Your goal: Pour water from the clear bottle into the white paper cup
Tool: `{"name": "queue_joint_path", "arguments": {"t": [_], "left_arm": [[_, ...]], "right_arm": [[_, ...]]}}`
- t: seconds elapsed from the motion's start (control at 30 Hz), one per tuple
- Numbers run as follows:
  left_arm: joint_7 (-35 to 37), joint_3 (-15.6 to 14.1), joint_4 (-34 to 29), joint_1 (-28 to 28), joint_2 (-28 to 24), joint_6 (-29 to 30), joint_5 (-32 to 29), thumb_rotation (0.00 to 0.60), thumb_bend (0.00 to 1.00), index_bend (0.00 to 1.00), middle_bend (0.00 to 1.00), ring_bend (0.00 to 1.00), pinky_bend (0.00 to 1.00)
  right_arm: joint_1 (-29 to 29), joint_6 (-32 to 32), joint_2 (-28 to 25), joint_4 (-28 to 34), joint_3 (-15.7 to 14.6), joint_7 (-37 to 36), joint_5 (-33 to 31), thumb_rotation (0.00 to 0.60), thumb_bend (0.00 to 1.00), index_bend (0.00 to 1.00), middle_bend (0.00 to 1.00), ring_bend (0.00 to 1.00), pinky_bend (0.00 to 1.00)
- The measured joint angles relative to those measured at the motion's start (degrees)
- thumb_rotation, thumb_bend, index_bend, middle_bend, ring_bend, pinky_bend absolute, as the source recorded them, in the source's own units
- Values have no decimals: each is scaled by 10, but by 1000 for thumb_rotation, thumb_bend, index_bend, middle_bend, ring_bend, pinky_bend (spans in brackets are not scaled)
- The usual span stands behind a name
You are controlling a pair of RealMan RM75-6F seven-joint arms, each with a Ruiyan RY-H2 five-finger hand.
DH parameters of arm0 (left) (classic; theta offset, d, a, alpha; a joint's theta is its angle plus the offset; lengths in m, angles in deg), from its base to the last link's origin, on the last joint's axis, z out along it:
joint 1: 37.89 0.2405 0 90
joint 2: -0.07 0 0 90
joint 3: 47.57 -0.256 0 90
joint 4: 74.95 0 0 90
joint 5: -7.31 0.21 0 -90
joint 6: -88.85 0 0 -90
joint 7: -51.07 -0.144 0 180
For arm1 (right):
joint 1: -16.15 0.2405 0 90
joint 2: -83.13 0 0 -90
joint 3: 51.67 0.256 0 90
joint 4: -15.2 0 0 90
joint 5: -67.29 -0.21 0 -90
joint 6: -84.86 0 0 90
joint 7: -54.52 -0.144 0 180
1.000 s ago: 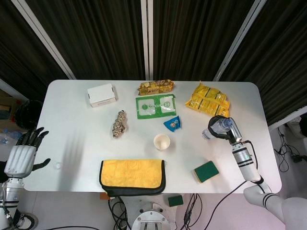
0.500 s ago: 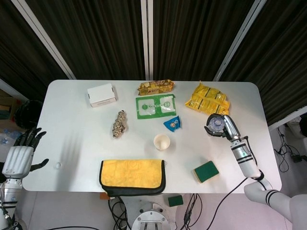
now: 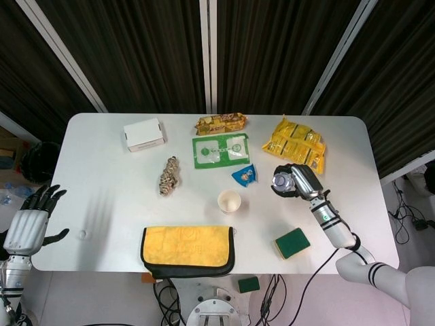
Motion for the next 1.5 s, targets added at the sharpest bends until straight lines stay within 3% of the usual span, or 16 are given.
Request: {"name": "queue_joint_path", "arguments": {"t": [0.4,0.87,1.5], "left_arm": [[8,3,3,2,-2,4,-1,600,98,171,116,57,184],[7,4,-2,2,-7,4,-2,600,98,171,116,57,183],[4,6,-6,4,-12,7,-2,600,98,170,116,57,184]], "right_arm": [[33,55,-11,78,12,195,-24,600,453,941,811,803,682],[69,73,-4,86,22,370,-32,600,453,941,809,803,682],[88,65,2,69,9,465,-13,600,454,942,809,803,682]]}}
